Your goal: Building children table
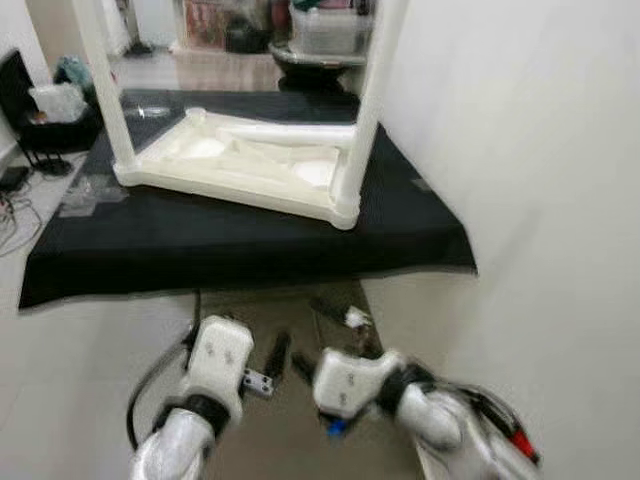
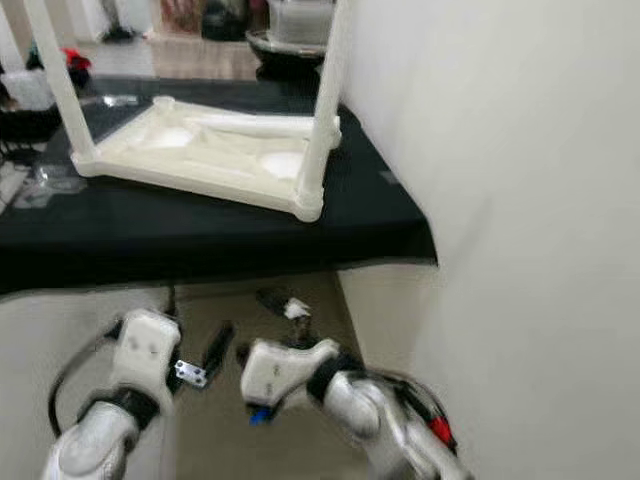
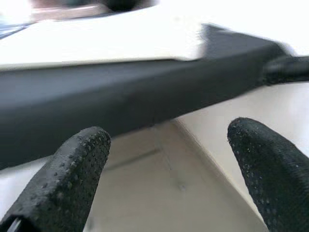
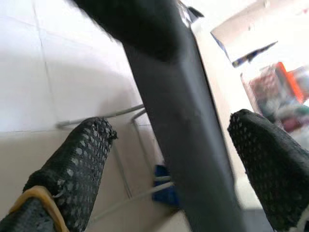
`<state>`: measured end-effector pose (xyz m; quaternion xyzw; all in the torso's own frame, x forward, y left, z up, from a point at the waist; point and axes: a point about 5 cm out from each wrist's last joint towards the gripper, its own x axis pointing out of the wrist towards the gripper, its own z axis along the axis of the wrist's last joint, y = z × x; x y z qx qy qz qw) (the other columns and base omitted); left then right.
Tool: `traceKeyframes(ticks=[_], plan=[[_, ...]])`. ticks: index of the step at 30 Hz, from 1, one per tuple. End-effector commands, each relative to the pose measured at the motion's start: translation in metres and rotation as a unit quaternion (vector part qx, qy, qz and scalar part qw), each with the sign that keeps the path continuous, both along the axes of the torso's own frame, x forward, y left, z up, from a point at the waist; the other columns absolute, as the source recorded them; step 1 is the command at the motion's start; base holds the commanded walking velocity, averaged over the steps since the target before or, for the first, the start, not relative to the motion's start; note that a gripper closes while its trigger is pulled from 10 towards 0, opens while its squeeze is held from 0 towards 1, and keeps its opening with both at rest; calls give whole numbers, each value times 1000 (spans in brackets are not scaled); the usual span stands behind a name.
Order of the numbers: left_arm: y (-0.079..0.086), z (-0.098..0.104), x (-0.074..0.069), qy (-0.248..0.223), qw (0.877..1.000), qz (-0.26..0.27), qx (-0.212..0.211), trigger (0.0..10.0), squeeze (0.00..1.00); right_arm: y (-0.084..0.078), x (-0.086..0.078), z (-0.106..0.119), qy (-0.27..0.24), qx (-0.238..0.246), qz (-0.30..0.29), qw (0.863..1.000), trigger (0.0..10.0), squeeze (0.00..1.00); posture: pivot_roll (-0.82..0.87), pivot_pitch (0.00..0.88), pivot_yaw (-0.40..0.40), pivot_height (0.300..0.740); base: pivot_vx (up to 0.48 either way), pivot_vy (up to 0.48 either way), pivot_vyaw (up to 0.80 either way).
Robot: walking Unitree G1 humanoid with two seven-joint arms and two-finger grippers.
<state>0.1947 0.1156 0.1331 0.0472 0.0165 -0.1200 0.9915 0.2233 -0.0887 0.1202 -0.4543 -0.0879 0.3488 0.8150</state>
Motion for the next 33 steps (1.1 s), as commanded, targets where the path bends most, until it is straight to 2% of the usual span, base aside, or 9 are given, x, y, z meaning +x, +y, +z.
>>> traceKeyframes(ticks=[1,2,4,5,6,7,8,15,33], plan=[[-2,-2,0,6,1000,-7,3,10000,0,0,-1,4,-16,-5,-6,1000,10000,0,-7,112,-111,740,0,0,0],[-3,-1,-1,7,1000,-7,-1,10000,0,9,-6,11,-50,-18,14,998,10000,0,-19,119,-106,740,0,0,0],[-5,-1,-1,7,1000,-7,-3,10000,0,12,-6,10,-38,-29,14,999,10000,0,-20,121,-116,740,0,0,0],[-6,-1,-1,7,1000,-7,-5,10000,0,8,-1,-3,56,-17,-4,998,10000,0,-18,121,-124,740,0,0,0],[-6,-1,-1,7,1000,-7,-5,10000,0,8,-1,-3,56,-17,-4,998,10000,0,-18,121,-124,740,0,0,0],[-6,0,-1,6,1000,-6,-6,10000,0,4,2,-9,96,-7,-14,995,10000,0,-18,121,-124,740,0,0,0],[-6,0,-2,5,1000,-6,-5,10000,0,3,2,-10,102,-9,-9,995,10000,0,-25,123,-127,740,0,0,0],[-7,0,-3,5,1000,-7,-3,10000,0,8,1,-10,105,-16,25,994,10000,0,-25,119,-122,740,0,0,0],[-10,0,-2,1,1000,-16,5,10000,0,10,1,-8,117,-19,27,993,10000,0,-34,113,-118,740,0,0,0]])
